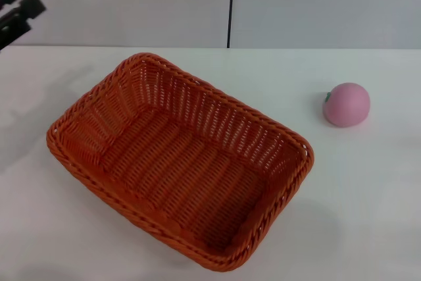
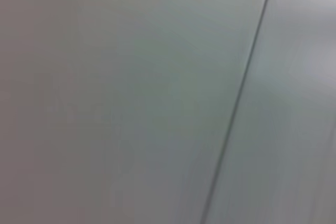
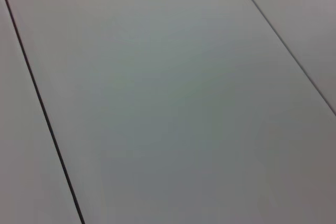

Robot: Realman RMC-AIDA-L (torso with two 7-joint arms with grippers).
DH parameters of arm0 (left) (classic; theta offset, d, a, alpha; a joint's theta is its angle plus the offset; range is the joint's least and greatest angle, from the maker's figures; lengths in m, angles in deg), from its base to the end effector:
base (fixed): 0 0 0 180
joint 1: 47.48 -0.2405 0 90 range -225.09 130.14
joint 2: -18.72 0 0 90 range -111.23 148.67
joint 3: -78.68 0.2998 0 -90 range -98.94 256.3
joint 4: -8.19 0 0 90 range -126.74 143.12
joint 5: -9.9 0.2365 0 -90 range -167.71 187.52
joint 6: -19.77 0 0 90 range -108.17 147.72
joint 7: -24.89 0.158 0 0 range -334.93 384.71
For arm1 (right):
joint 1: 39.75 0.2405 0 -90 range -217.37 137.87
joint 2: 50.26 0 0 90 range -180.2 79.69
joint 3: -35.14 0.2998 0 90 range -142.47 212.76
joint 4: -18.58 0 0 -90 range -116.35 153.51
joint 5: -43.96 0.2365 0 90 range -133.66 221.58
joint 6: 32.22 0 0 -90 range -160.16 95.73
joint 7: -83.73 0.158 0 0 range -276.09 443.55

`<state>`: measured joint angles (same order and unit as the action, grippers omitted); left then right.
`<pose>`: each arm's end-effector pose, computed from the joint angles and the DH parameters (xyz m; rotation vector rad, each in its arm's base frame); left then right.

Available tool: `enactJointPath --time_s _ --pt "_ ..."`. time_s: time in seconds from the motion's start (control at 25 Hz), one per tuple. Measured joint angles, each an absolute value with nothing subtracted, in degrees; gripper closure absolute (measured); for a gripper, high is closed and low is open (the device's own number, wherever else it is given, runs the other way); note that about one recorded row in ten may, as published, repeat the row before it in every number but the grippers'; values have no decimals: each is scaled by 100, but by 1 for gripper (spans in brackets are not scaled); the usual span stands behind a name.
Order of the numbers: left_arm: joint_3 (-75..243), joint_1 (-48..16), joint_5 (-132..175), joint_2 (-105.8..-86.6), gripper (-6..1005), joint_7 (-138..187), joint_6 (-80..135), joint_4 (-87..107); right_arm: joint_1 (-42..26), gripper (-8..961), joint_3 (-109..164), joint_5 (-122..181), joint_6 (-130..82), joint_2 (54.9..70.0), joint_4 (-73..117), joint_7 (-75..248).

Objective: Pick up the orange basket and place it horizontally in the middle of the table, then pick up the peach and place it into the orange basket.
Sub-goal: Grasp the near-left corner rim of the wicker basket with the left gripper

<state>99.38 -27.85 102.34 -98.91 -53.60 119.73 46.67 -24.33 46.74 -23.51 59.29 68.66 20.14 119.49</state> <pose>-0.3536 0.3274 0.0785 -2.0979 -0.6256 -1.2304 0.4573 0.2604 0.0670 -0.9083 0.6089 1.0475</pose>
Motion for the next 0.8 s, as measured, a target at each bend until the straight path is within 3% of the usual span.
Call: enactJointPath --time_s 0.32,0.8 --pt "11326 -2530 11768 -9906 253 -7775 11112 6811 -2439 329 4665 -2362 5922 6857 2021 11965" --pt "11486 -1842 13498 -9912 254 -8720 10847 7298 -2465 330 4709 -2328 5910 6859 2043 11976"
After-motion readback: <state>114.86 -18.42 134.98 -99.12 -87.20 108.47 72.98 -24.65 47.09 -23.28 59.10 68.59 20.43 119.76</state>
